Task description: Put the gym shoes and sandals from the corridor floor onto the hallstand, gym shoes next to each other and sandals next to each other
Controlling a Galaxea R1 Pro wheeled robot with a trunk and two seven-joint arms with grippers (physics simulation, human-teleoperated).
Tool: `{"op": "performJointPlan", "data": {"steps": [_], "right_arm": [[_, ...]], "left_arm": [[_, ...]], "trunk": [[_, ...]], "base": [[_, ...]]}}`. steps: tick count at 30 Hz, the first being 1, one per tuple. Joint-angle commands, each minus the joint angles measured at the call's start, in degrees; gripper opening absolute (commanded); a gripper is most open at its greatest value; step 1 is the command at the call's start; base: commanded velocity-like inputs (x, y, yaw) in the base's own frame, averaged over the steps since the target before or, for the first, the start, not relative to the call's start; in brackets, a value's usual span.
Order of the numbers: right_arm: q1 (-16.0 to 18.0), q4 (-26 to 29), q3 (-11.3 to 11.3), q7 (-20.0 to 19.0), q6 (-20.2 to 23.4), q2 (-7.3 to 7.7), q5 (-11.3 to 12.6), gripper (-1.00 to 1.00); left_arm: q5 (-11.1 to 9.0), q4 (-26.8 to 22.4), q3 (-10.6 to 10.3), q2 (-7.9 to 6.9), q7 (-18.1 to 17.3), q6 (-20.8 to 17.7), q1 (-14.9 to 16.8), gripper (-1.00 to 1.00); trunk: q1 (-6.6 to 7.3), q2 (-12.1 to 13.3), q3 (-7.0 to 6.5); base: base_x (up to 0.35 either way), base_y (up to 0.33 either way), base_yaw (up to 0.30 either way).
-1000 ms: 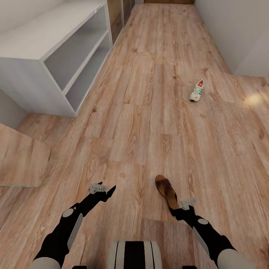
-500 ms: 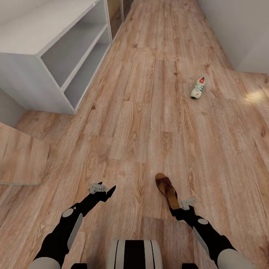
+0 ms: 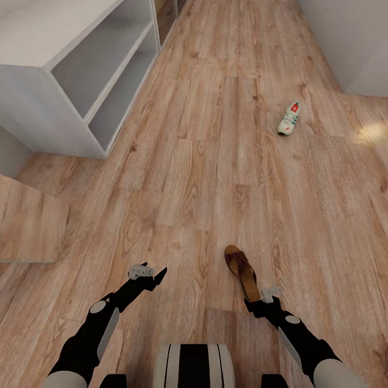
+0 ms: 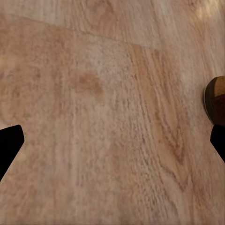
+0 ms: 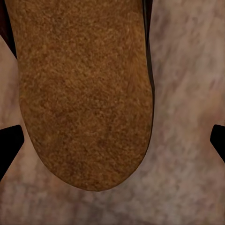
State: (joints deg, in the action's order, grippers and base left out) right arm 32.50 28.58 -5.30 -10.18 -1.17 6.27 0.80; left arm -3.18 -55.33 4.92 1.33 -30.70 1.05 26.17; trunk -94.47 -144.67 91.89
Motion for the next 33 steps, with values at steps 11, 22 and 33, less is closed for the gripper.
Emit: {"op": "performJointPlan", "data": {"steps": [11,22,33], "right_arm": [[0.02,-0.02,-0.23,-0.02,-0.09,0.06,0.10,1.00],[0.02,0.00,-0.23,-0.02,-0.07,0.05,0.09,1.00],[0.02,-0.02,-0.23,-0.02,-0.06,-0.02,0.08,1.00]], "left_arm": [[-0.25,0.04,0.26,0.08,-0.41,0.01,0.02,1.00],[-0.23,0.04,0.27,0.08,-0.45,0.01,0.02,1.00],[-0.18,0.13,0.24,0.15,-0.56,-0.02,0.04,1.00]], "trunk": [[0.01,-0.01,0.06],[0.01,-0.01,0.07],[0.01,-0.01,0.07]], "base": [[0.000,0.000,0.000],[0.000,0.000,0.000],[0.019,0.017,0.000]]}}
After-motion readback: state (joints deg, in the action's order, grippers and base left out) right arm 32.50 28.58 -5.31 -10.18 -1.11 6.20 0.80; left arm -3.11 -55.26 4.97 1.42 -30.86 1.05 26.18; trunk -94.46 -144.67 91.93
